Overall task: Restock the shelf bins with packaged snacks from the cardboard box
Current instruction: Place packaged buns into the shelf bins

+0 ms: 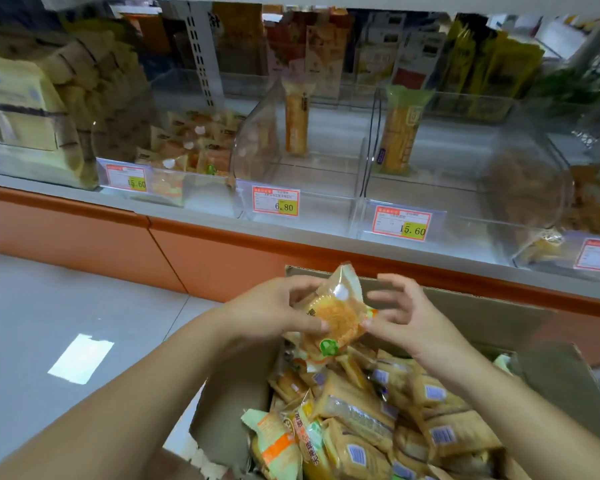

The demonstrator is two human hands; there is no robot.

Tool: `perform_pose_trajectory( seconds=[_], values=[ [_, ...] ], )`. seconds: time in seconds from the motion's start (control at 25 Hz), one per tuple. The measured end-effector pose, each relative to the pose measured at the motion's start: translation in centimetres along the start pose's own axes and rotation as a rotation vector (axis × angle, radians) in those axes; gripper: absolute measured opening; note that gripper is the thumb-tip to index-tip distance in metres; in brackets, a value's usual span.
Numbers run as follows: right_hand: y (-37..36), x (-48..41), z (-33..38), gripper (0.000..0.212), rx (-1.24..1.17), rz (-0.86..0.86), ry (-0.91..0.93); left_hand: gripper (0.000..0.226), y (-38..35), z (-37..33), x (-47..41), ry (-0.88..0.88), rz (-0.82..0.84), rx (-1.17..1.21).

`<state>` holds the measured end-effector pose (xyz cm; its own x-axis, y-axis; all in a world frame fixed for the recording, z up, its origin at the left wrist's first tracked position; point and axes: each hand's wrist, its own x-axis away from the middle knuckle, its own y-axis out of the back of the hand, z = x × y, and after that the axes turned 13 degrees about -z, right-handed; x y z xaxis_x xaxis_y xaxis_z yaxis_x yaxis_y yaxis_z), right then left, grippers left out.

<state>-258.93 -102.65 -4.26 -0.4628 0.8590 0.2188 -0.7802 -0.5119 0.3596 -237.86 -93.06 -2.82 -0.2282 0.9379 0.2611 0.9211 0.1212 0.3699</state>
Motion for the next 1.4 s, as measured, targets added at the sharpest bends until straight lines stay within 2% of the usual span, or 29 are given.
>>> perform_pose_trajectory(
  seconds=[0.04, 0.12, 0.2, 0.24, 0.32, 0.4, 0.48, 0.52, 0.6, 0.64, 0.76, 0.84, 0.96, 1.12, 1.2, 1.24, 1.36, 1.4],
  values=[
    [0.4, -0.3, 1.7, 0.088, 0.242, -0.032, 0.196, 0.053, 1.2, -1.0, 0.1, -0.058, -0.006, -0.169],
    [-0.1, -0.9, 5.9, 0.09, 0.592, 0.048, 0.549, 0.063, 3.3, -2.8, 0.4, -0.128, -0.042, -0.451],
    [-1.8, -1.8, 9.3, 0.085, 0.775, 0.157, 0.675, 0.071, 5.0, -3.7, 0.7, -0.129, -0.124, -0.53],
    [-2.7, -2.3, 10.7, 0.081, 0.816, 0.167, 0.708, 0.071, 5.9, -3.9, 1.1, -0.129, -0.181, -0.49],
    [-4.3, -3.7, 13.8, 0.069, 0.828, 0.121, 0.737, 0.064, 8.8, -3.8, 1.6, -0.122, -0.393, -0.279],
    [-5.5, -5.2, 17.7, 0.055, 0.709, 0.028, 0.732, 0.05, 12.3, -2.4, 1.5, -0.127, -0.726, -0.06],
    [-7.6, -7.6, 22.2, 0.047, 0.512, -0.105, 0.757, 0.051, 15.3, 0.3, 0.8, -0.144, -0.979, -0.203],
    [-9.2, -9.1, 24.2, 0.045, 0.447, -0.166, 0.785, 0.056, 16.2, 1.6, 0.3, -0.14, -1.012, -0.338],
    [-12.9, -12.2, 27.2, 0.042, 0.479, -0.218, 0.819, 0.067, 17.1, 3.9, -1.1, -0.106, -0.982, -0.545],
    [-14.5, -13.7, 28.1, 0.043, 0.59, -0.21, 0.821, 0.071, 17.3, 4.7, -1.8, -0.089, -0.971, -0.616],
    [-18.8, -17.7, 28.7, 0.055, 1.167, -0.059, 0.698, 0.075, 17.9, 6.0, -3.2, -0.044, -0.964, -0.7],
    [-20.7, -19.3, 27.9, 0.055, 1.425, 0.083, 0.603, 0.075, 18.3, 6.6, -3.7, -0.019, -0.951, -0.706],
    [-22.7, -20.6, 26.4, 0.037, 1.597, 0.251, 0.541, 0.076, 18.5, 6.9, -3.9, -0.012, -0.927, -0.706],
    [-23.4, -20.9, 26.0, 0.032, 1.797, 0.314, 0.545, 0.077, 18.7, 6.8, -3.9, -0.007, -0.908, -0.699],
    [-22.8, -20.5, 26.4, 0.034, 1.764, 0.278, 0.555, 0.077, 18.7, 6.6, -3.8, -0.008, -0.913, -0.685],
    [-22.2, -20.0, 26.6, 0.036, 1.658, 0.216, 0.584, 0.077, 18.7, 6.5, -3.7, -0.01, -0.917, -0.669],
    [-18.1, -17.2, 26.2, 0.041, 1.026, -0.146, 0.794, 0.076, 17.9, 5.1, -2.9, -0.048, -0.915, -0.58],
    [-16.3, -15.3, 25.4, 0.039, 0.793, -0.214, 0.851, 0.075, 17.4, 4.5, -2.4, -0.082, -0.917, -0.558]
  ],
)
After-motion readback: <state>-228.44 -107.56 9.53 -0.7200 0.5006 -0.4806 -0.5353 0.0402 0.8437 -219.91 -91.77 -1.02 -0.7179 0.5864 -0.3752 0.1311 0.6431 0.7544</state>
